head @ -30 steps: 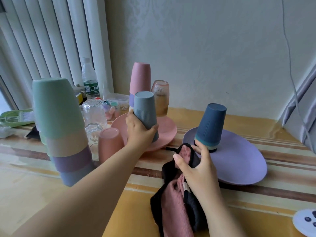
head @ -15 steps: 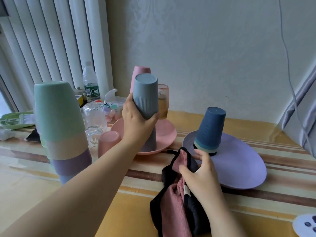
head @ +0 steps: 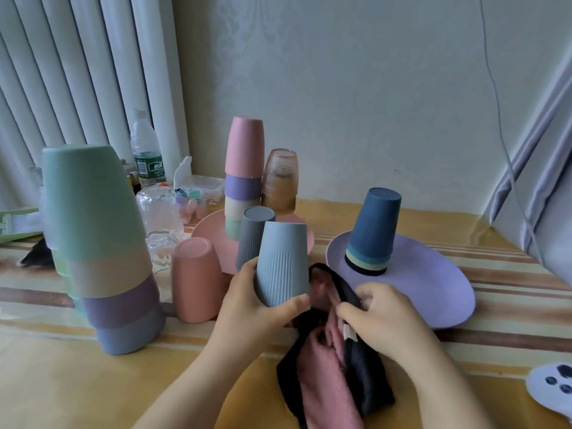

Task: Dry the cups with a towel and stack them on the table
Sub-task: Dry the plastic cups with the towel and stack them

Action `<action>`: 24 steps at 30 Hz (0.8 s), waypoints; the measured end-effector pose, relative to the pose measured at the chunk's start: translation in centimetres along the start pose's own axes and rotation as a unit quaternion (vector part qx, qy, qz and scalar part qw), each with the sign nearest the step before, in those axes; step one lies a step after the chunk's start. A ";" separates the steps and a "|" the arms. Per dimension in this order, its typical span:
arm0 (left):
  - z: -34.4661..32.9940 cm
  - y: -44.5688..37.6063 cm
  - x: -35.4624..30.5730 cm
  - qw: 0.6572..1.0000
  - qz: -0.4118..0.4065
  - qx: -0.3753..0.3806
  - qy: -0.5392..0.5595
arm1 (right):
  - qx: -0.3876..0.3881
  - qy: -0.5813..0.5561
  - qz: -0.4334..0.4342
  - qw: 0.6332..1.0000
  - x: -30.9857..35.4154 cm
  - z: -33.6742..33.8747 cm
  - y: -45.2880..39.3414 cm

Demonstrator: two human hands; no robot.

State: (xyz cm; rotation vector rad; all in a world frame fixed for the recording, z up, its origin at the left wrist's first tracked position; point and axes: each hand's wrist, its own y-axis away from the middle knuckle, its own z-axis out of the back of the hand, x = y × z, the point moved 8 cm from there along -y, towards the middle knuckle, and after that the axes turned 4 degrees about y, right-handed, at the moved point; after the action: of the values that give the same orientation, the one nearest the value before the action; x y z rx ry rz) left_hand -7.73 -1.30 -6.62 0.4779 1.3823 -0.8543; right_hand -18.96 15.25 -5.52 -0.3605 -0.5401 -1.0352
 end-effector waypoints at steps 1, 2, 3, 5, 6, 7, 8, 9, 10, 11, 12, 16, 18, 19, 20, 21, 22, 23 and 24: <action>0.1 0.0 0.1 1.000 0.006 0.000 0.016 | -0.030 -0.032 0.016 0.999 0.4 0.3 -0.1; 0.2 0.0 0.3 0.999 0.015 0.004 0.036 | -0.061 -0.074 0.031 0.995 0.9 0.6 -0.2; 0.3 -0.1 0.5 0.998 0.024 0.010 0.053 | -0.088 -0.121 0.039 0.988 1.3 0.9 -0.2; 0.4 -0.1 0.6 0.996 0.035 0.019 0.080 | -0.112 -0.229 0.018 0.967 1.4 0.9 -0.1; 0.5 -0.1 0.8 0.995 0.040 0.019 0.092 | -0.112 -0.289 -0.007 0.951 1.3 0.8 -0.2; 0.6 -0.1 0.9 0.994 0.041 0.019 0.101 | -0.113 -0.338 -0.034 0.934 1.2 0.6 -0.4; 0.5 -0.1 0.9 0.993 0.041 0.022 0.106 | -0.115 -0.358 -0.051 0.925 1.1 0.6 -0.5; 0.4 0.0 0.8 0.993 0.040 0.029 0.111 | -0.116 -0.335 -0.054 0.934 1.2 0.7 -0.6; 0.3 0.1 0.8 0.992 0.039 0.036 0.117 | -0.114 -0.271 -0.042 0.955 1.4 1.0 -0.8; 0.1 0.2 0.7 0.991 0.036 0.042 0.123 | -0.107 -0.197 -0.026 0.974 1.7 1.2 -0.9; 0.1 0.2 0.6 0.990 0.031 0.045 0.127 | -0.102 -0.140 -0.019 0.985 2.0 1.6 -0.9; 0.4 0.5 -0.1 0.990 0.014 0.039 0.138 | -0.109 -0.267 -0.034 0.957 2.4 3.5 -1.7; 0.6 0.5 -0.3 0.989 0.011 0.036 0.141 | -0.078 -0.434 -0.057 0.896 2.8 2.9 -1.9; 0.7 0.5 -0.2 0.990 0.014 0.034 0.140 | -0.045 -0.497 -0.065 0.864 3.2 1.9 -1.8; 0.7 0.4 0.0 0.990 0.018 0.034 0.138 | -0.004 -0.539 -0.064 0.840 3.7 0.9 -1.6; 0.8 0.3 0.2 0.990 0.023 0.032 0.138 | 0.032 -0.562 -0.047 0.825 4.2 0.0 -1.2; 0.7 0.2 0.4 0.989 0.029 0.030 0.140 | 0.062 -0.573 -0.015 0.817 4.8 -0.9 -0.8; 0.7 0.1 0.6 0.988 0.036 0.026 0.145 | 0.085 -0.576 0.032 0.812 5.5 -1.6 -0.4; 0.7 0.1 0.7 0.988 0.039 0.021 0.149 | 0.099 -0.562 0.084 0.817 6.0 -2.0 0.2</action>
State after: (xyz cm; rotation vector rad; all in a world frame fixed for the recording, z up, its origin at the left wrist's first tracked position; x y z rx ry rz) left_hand -7.23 -1.99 -7.19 0.7096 1.6095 -0.7697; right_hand -15.87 10.02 -3.64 -0.8197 -1.6360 -0.4864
